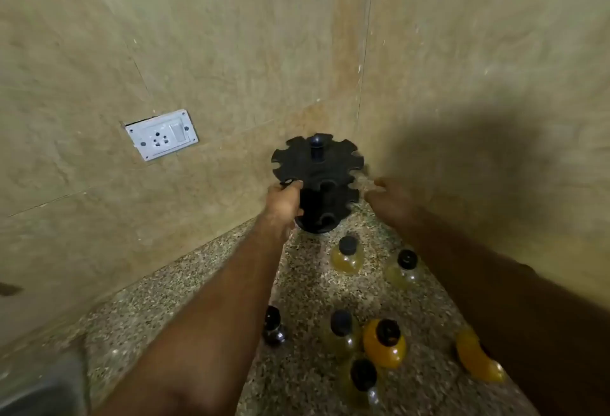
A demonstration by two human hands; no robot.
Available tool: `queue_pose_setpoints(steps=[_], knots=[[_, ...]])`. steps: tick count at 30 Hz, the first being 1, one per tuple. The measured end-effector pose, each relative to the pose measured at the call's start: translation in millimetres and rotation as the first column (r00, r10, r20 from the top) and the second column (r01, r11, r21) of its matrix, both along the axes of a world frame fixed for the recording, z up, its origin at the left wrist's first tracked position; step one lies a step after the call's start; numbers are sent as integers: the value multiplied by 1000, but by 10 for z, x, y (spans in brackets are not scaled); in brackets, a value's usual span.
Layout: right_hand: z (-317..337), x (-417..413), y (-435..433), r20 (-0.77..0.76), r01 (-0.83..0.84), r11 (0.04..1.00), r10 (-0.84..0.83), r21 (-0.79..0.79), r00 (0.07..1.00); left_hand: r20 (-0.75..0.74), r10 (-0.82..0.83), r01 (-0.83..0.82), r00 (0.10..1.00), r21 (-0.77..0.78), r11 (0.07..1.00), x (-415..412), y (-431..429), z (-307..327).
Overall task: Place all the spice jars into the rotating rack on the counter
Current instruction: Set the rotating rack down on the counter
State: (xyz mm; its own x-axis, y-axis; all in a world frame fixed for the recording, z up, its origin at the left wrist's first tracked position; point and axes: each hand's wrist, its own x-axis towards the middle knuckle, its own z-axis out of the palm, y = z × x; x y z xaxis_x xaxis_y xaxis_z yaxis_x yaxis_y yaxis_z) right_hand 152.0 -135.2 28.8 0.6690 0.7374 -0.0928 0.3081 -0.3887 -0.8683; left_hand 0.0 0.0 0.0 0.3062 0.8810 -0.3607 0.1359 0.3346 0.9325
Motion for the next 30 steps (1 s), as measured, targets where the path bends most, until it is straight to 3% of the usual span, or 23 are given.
queue_pose_setpoints(steps=[5,8,13,23,30], knots=[[-372,181,628,-204,115,992,-101,58,974,109,-55,69,992,-125,990,102,426,-271],[-558,281,987,-533,216,973,-139,84,835,241,-26,64,970,-151,987,189,663,-428],[-763,468,1360,-725,286,947,-92,149,683,371,-45,100,927,-129,987,333,918,-643],[-815,576,1402,-770,397,884,-69,247,634,459,-79,171,885,-161,972,434,993,-660],[-403,567,1057,-756,442,841,-61,314,652,479,-148,223,865,-102,970,481,783,-306]])
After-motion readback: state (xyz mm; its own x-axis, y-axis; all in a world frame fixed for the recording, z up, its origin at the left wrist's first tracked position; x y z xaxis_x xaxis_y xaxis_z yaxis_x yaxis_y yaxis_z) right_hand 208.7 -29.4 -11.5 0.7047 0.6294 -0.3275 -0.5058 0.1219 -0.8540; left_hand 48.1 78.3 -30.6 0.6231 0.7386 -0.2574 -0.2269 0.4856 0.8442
